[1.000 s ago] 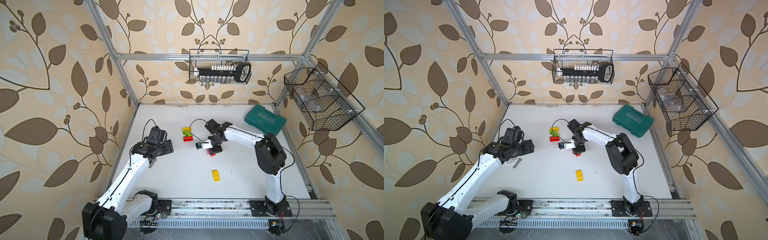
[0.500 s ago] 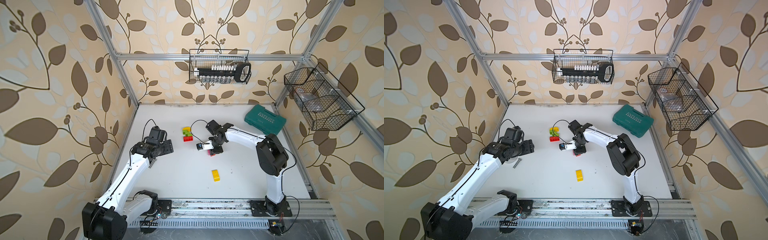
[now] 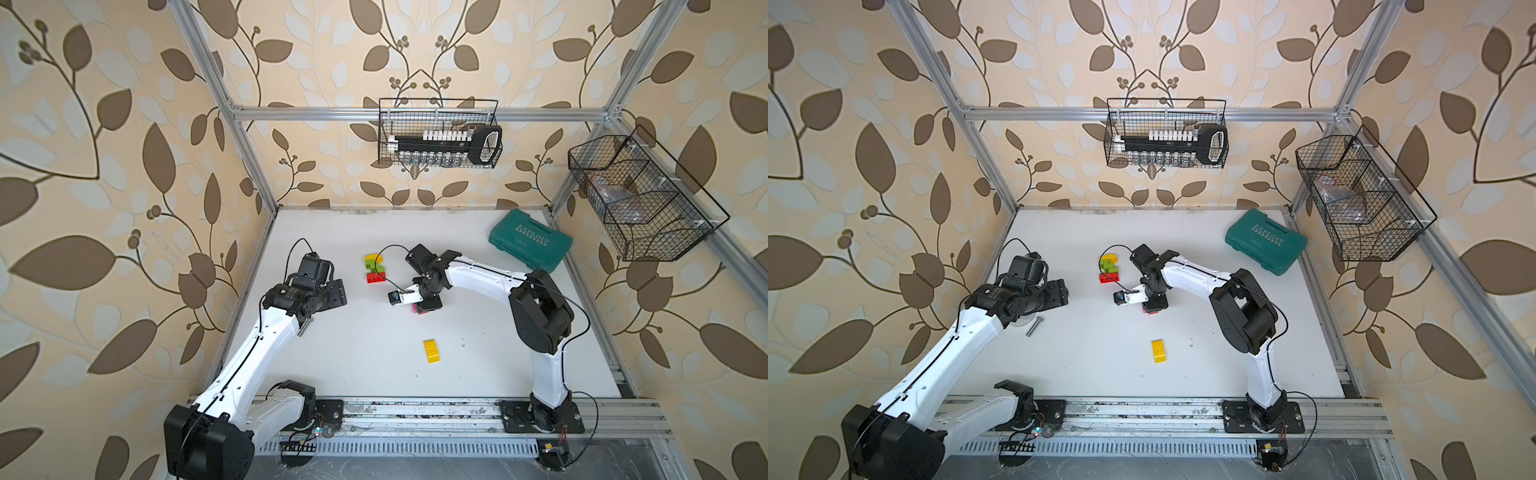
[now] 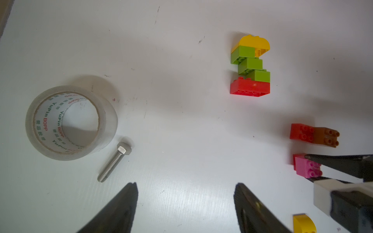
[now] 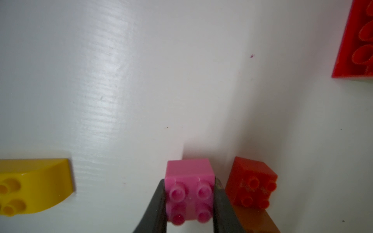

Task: Assemble the letter s with lego
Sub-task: Assemble the lego brick with the lego brick.

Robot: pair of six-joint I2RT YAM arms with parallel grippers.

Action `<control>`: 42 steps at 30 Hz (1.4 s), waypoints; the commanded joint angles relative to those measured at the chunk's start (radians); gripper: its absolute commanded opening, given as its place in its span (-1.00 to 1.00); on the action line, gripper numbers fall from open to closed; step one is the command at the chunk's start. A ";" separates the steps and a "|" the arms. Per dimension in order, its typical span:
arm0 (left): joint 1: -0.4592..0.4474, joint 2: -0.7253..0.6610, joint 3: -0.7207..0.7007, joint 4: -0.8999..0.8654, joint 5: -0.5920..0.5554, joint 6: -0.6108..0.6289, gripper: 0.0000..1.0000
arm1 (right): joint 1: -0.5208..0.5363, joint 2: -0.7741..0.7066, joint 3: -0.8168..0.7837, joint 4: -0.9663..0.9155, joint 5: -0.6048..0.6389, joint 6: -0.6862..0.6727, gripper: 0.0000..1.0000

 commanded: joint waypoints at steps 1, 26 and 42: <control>0.012 -0.006 -0.002 -0.011 -0.018 0.021 0.56 | 0.007 0.062 -0.055 -0.030 0.013 0.026 -0.87; 0.012 -0.010 -0.002 -0.012 -0.023 0.022 0.60 | 0.068 -0.027 -0.017 0.000 0.074 0.421 -0.33; 0.012 -0.015 -0.003 -0.012 -0.024 0.019 0.64 | 0.049 -0.143 -0.050 0.000 0.018 0.399 0.22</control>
